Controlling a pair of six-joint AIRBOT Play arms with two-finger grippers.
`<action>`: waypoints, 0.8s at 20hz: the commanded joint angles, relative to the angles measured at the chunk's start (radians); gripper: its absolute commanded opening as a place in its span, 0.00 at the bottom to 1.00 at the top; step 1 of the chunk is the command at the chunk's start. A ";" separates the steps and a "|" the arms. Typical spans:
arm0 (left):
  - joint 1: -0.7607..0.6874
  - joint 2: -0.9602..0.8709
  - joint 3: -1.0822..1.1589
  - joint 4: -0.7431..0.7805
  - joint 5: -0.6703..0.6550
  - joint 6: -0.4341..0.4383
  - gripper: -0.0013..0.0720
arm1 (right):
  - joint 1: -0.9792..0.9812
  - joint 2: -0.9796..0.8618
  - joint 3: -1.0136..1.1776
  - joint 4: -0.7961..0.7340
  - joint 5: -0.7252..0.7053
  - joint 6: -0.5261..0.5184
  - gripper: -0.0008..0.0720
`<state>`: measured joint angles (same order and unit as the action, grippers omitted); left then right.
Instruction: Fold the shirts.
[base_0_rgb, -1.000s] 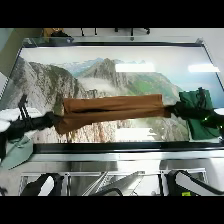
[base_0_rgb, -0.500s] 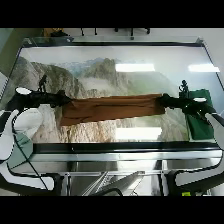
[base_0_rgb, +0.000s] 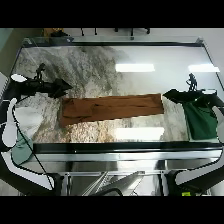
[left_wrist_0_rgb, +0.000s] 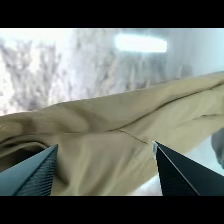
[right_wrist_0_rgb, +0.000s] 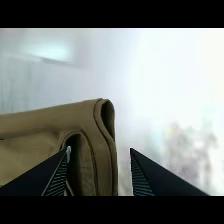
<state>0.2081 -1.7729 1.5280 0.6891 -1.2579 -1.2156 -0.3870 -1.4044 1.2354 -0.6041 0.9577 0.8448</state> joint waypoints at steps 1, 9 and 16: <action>-0.003 -0.005 0.049 -0.009 -0.062 -0.025 0.92 | 0.014 -0.045 0.017 -0.043 0.054 0.024 0.63; -0.124 -0.004 0.047 -0.010 -0.063 -0.024 0.92 | 0.111 -0.112 0.033 -0.038 0.153 -0.007 0.55; -0.362 -0.026 0.047 -0.002 0.114 -0.023 0.04 | 0.112 -0.063 0.202 -0.003 0.369 0.027 0.04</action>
<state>-0.0547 -1.7836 1.5745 0.6796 -1.2327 -1.2388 -0.2729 -1.4944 1.3693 -0.6346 1.2247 0.8379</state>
